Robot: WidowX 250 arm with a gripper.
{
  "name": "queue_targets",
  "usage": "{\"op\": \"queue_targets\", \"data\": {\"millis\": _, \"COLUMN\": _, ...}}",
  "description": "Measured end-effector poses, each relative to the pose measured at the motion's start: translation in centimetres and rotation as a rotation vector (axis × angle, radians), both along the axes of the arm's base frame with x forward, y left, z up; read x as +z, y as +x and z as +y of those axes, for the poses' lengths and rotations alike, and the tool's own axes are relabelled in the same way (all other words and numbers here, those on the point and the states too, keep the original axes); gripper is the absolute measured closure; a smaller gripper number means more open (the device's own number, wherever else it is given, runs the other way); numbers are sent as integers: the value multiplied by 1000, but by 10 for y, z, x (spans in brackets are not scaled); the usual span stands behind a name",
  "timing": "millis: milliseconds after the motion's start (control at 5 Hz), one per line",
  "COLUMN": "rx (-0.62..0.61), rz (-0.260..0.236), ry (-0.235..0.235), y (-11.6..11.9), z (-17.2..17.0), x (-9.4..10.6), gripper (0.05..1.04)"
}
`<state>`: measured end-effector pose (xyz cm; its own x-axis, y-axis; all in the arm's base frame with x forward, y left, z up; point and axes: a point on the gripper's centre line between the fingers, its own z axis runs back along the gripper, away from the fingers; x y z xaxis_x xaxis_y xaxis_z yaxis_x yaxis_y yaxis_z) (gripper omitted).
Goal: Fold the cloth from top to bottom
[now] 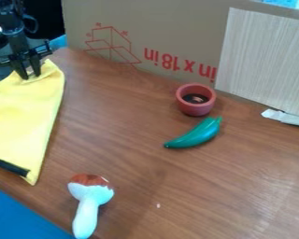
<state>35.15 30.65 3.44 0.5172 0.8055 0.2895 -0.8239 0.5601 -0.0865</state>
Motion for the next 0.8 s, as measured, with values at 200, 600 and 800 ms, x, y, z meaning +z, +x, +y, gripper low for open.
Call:
{"op": "queue_targets", "data": {"millis": 200, "rx": -19, "rz": 13, "ry": 11, "y": 0, "z": -2, "x": 0, "gripper": 309}}
{"op": "queue_targets", "data": {"millis": 600, "rx": -17, "rz": 23, "ry": 8, "y": 0, "z": -5, "x": -3, "gripper": 112}}
{"op": "queue_targets", "data": {"millis": 800, "rx": 0, "rz": 24, "ry": 16, "y": 1, "z": -2, "x": -7, "gripper": 381}}
